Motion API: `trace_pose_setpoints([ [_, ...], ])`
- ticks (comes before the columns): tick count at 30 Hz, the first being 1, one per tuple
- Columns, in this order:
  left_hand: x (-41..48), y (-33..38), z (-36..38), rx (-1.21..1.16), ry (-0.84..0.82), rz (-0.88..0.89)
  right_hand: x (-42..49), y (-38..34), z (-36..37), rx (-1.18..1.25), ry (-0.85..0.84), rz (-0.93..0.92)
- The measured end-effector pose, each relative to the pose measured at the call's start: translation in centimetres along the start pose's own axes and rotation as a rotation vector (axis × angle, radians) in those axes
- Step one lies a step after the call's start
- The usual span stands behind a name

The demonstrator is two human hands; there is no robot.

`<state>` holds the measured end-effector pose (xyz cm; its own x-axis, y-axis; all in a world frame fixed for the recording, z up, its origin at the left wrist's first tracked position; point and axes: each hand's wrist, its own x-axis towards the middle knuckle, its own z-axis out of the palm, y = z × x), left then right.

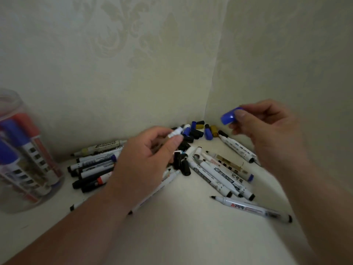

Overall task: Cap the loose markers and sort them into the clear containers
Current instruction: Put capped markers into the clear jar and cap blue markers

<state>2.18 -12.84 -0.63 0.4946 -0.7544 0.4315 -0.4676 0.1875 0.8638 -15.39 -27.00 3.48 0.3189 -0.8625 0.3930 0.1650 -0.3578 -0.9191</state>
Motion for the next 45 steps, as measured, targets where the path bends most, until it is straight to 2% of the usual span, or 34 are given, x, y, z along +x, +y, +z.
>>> trace_pose_setpoints([
  [2,0.2,-0.2,-0.7,0.035,0.064,0.004,1.1,0.5,-2.3,-0.304,0.001,0.032],
  [5,0.3,-0.5,-1.2,0.020,0.113,-0.014,1.8,2.1,-3.5,-0.684,-0.110,0.111],
  [8,0.4,-0.7,-1.1,0.023,0.134,-0.008,2.1,3.4,-3.2,-0.866,-0.202,0.140],
  [12,0.3,-0.6,-1.0,0.032,0.184,0.032,2.3,4.4,-2.4,-0.960,-0.272,0.169],
  [19,0.8,-1.3,-1.7,0.038,0.289,0.006,1.9,4.0,-1.7,-1.011,-0.366,0.121],
  [23,1.1,-1.3,-1.9,-0.013,0.310,-0.044,1.7,2.7,-1.6,-1.076,-0.325,0.024],
  [29,1.3,-1.4,-1.7,-0.147,0.365,-0.132,1.0,2.0,-1.2,-1.290,-0.493,0.166],
  [41,0.8,-1.0,-0.6,-0.213,0.205,-0.164,0.7,1.2,-0.9,-1.398,-0.529,0.201],
  [43,0.7,-0.7,-0.4,-0.351,0.140,-0.231,0.8,0.6,-1.1,-1.333,-0.448,0.163],
  [45,0.5,-0.2,0.0,-0.558,0.021,-0.340,0.4,-0.3,-1.2,-0.965,-0.312,0.174],
])
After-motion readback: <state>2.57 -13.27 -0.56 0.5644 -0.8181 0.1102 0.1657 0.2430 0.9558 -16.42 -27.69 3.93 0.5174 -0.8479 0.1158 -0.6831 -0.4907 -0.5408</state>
